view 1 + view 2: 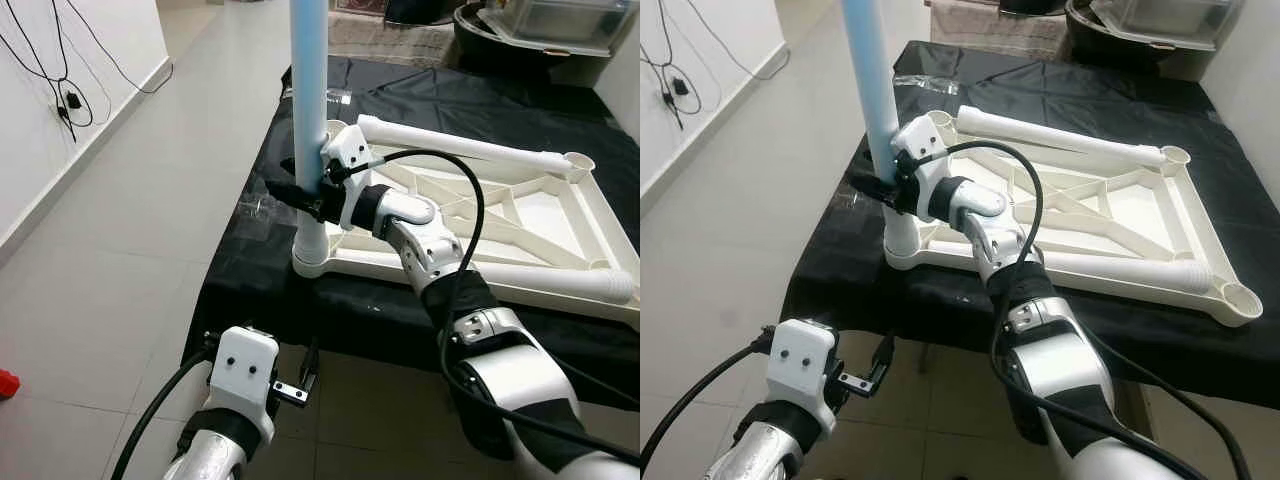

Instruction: Building children table

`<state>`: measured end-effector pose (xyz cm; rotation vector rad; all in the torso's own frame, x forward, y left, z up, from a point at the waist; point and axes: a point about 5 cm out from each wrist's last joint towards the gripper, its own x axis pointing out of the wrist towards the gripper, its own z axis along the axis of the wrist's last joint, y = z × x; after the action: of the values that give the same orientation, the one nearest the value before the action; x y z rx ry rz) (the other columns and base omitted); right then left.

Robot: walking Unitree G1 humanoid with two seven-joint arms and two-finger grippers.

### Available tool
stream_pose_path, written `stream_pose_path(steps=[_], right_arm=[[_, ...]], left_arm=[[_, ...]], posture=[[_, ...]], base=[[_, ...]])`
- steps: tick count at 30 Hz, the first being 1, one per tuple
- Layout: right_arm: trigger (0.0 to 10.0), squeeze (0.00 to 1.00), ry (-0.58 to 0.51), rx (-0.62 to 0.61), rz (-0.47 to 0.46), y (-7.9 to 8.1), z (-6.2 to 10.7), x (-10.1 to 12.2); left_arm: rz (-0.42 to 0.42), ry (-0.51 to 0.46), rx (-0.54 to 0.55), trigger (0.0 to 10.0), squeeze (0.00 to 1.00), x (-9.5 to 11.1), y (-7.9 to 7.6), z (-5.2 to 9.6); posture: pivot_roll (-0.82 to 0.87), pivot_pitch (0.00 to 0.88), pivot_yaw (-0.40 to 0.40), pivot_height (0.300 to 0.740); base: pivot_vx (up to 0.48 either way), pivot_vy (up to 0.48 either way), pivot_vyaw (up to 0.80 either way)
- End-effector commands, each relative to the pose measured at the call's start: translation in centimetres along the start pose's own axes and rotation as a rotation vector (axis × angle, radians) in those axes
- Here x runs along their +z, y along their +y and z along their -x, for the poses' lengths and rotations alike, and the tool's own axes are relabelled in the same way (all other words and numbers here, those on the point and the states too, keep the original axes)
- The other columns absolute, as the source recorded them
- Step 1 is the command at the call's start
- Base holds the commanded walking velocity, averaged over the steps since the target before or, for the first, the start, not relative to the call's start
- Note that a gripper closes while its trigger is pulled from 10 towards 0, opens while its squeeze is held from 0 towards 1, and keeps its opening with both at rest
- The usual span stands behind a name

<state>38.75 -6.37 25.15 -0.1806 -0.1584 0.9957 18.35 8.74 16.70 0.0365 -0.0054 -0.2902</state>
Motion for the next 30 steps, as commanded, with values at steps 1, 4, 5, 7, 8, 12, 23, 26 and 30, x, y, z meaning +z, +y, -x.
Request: stream_pose_path(steps=[1,4,5,7,8,12,23,26,30], right_arm=[[10.0,0.00,0.217,-0.037,-0.218,0.9,1.6,-6.6],[10.0,0.00,0.212,-0.071,-0.242,0.7,1.7,-6.7],[10.0,0.00,0.212,-0.071,-0.242,0.7,1.7,-6.7],[10.0,0.00,0.205,-0.107,-0.273,0.5,1.8,-6.9],[10.0,0.00,0.200,-0.130,-0.298,0.4,1.9,-7.0],[10.0,0.00,0.207,-0.163,-0.327,0.4,2.3,-7.7],[10.0,0.00,0.184,-0.244,-0.338,0.4,3.4,-8.2],[10.0,0.00,0.177,-0.284,-0.308,0.7,3.4,-8.1],[10.0,0.00,0.198,-0.442,-0.254,0.7,3.7,-8.2]], left_arm=[[0.008,0.018,-0.005,10.0,0.00,-0.3,-0.1,0.1],[0.008,0.017,-0.005,10.0,0.00,-0.3,-0.1,0.1],[0.008,0.017,-0.005,10.0,0.00,-0.3,-0.1,0.1],[0.007,0.016,-0.004,10.0,0.00,-0.3,0.0,0.1],[0.006,0.016,-0.004,10.0,0.00,-0.3,0.0,0.1],[0.003,0.015,-0.003,10.0,0.00,-0.3,0.1,0.1],[-0.006,0.012,-0.002,10.0,0.00,-0.3,0.3,-0.1],[-0.009,0.009,-0.001,10.0,0.00,-0.3,0.4,-0.2],[-0.013,0.004,0.000,10.0,0.00,-0.2,0.6,-0.4]], posture=[[0.06,0.207,-0.084,0.740],[0.06,0.208,-0.086,0.740],[0.06,0.208,-0.086,0.740],[0.06,0.207,-0.085,0.740],[0.06,0.207,-0.084,0.740],[0.06,0.209,-0.080,0.740],[0.06,0.209,-0.076,0.740],[0.05,0.207,-0.074,0.740],[0.05,0.203,-0.073,0.740]], base=[[0.000,0.000,0.00],[0.000,0.000,0.00],[0.000,0.000,0.00],[0.000,0.000,0.00],[0.000,0.000,0.00],[0.000,0.000,0.00],[0.000,0.000,0.00],[0.000,0.000,0.00],[0.000,0.000,0.00]])
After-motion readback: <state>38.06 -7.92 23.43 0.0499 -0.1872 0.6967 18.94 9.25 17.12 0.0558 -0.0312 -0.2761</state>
